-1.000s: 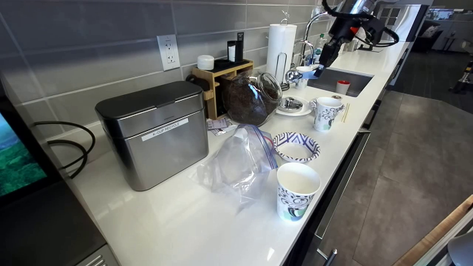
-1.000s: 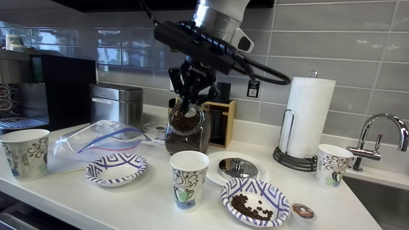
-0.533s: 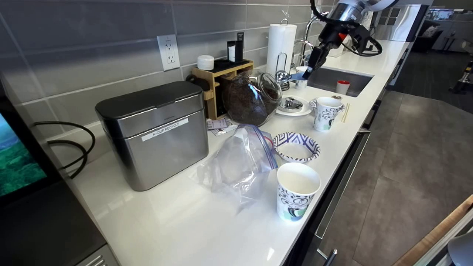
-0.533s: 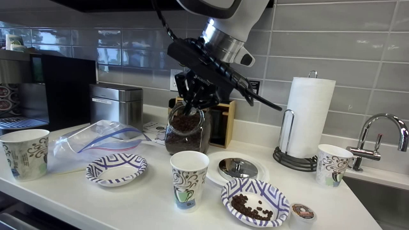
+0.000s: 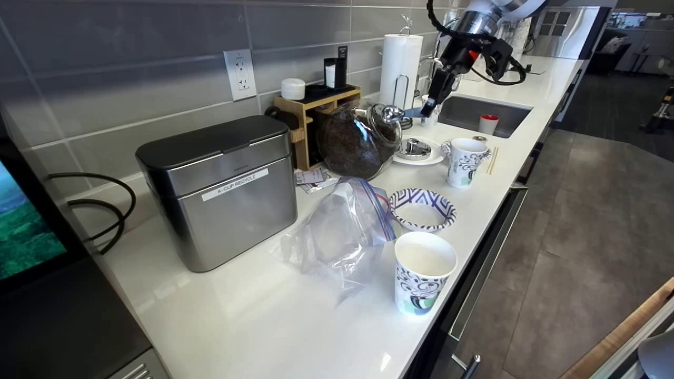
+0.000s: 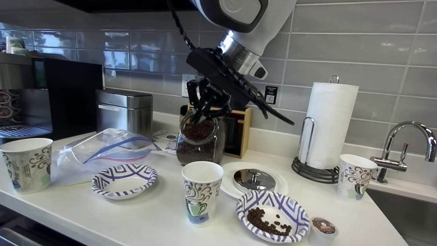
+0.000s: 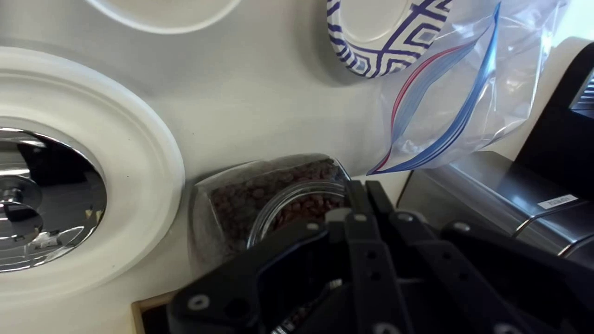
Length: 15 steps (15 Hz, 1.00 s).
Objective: Use the silver ladle to put some of the coffee beans into the paper cup on the right
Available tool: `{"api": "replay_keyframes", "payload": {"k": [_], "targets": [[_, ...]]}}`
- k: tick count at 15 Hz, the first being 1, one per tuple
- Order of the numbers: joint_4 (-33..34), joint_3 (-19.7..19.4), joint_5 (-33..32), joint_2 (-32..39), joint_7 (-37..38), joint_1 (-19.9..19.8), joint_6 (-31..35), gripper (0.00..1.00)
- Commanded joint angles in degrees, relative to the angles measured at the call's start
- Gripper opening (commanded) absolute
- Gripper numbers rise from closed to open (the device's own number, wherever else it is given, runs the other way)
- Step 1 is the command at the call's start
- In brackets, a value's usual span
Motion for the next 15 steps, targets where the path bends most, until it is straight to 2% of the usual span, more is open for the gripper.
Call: {"api": "replay_keyframes", "payload": {"k": [1, 15], "targets": [[3.82, 1.56, -0.69, 3.41, 0.83, -1.12, -2.11, 0.01], [11.3, 5.39, -3.46, 11.3, 5.65, -0.68, 0.99, 0.01]]}}
